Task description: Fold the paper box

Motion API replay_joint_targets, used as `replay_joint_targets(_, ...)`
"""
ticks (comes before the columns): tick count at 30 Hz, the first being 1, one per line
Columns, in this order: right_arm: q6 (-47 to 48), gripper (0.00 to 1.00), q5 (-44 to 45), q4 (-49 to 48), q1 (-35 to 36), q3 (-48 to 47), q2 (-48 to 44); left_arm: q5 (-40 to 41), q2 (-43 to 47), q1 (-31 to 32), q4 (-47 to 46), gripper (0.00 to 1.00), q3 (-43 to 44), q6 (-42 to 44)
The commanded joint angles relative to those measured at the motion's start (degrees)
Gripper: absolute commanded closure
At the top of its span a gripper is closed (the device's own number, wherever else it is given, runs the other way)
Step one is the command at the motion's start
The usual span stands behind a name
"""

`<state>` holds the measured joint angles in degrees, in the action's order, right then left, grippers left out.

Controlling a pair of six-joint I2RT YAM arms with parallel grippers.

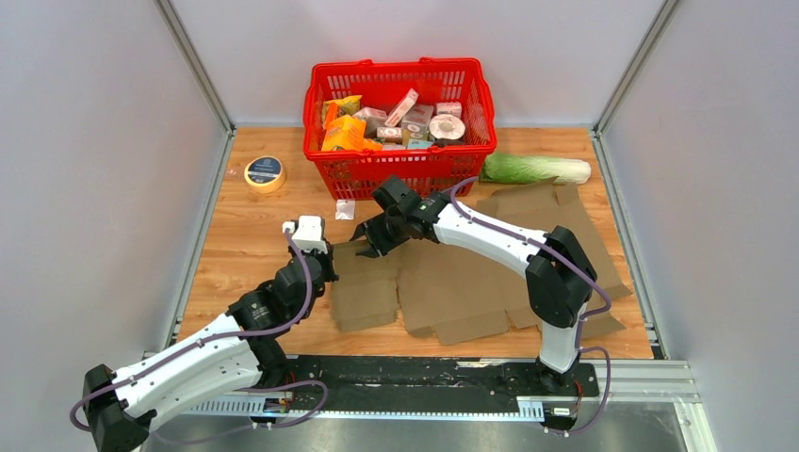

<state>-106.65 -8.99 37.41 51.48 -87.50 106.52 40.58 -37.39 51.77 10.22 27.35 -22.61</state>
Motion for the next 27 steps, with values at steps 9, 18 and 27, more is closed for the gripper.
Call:
replay_joint_targets(9,1.01,0.58,1.79,-2.43,-0.16,-1.27,-1.14,0.73,0.74,0.0,-1.87,1.0,-1.07,-0.42)
replay_joint_targets(18,0.3,0.77,0.29,-4.01,-0.33,0.14,-0.88,0.56,0.91,0.0,-1.96,1.0,-1.16,-0.24)
replay_joint_targets(27,1.97,0.99,0.29,-5.24,-0.42,0.05,-0.17,-0.75,0.74,0.0,-1.61,0.94,-1.25,-1.03)
